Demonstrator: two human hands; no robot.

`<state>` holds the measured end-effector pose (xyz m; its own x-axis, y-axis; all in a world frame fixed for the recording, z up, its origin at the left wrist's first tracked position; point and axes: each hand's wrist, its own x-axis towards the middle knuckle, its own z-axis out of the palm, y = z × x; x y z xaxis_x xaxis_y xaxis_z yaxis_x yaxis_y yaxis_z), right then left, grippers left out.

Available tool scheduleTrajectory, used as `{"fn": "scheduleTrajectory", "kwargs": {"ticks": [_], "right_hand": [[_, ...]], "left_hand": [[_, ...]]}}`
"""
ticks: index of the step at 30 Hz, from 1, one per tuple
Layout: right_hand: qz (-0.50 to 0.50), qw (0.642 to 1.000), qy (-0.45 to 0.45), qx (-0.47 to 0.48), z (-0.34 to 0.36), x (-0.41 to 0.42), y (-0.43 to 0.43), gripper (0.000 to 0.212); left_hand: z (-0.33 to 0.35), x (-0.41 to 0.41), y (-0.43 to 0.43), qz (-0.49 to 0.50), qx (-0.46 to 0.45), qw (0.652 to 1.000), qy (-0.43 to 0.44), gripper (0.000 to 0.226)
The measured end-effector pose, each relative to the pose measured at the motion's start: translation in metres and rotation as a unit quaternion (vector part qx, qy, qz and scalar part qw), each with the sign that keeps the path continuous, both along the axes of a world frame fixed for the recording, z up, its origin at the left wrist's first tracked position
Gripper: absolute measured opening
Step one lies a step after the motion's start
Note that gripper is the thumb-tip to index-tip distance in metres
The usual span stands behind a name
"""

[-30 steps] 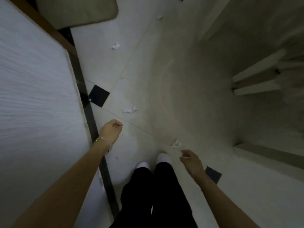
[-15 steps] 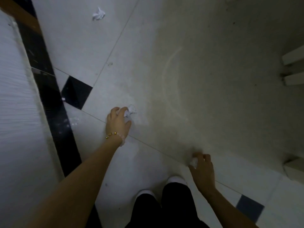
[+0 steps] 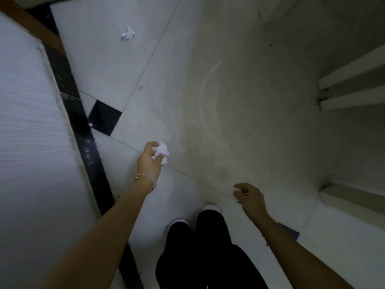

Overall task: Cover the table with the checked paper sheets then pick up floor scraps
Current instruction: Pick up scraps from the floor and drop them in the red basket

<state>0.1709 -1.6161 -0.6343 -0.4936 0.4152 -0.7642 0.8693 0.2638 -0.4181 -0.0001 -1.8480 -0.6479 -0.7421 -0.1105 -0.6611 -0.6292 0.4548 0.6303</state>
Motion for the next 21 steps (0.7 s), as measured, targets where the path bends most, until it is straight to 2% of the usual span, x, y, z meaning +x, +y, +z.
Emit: {"fn": "scheduleTrajectory", "kwargs": {"ticks": [2,6,9,14,17,21], "right_hand": [[-0.029,0.999,0.017,-0.019,0.043,-0.005,0.003,0.02],[-0.063,0.996,0.048,-0.045,0.135,-0.013,0.007,0.012],[-0.066,0.994,0.069,-0.044,0.201,-0.019,0.013,0.008],[-0.107,0.991,0.082,-0.028,0.313,-0.016,0.021,0.018],[-0.13,0.987,0.086,-0.026,0.375,-0.004,0.022,0.017],[-0.179,0.978,0.101,-0.018,0.444,0.024,0.023,0.008]], "left_hand": [[0.041,0.004,0.001,0.001,0.028,1.0,-0.008,0.028],[0.138,0.014,0.005,-0.012,0.044,0.999,0.012,0.016],[0.208,0.022,0.005,0.037,0.082,0.996,-0.011,0.024],[0.341,0.061,0.001,0.085,0.129,0.985,-0.081,0.02],[0.406,0.087,-0.008,0.069,0.117,0.982,-0.128,0.005],[0.48,0.108,-0.011,0.01,0.111,0.985,-0.134,0.017]]}}
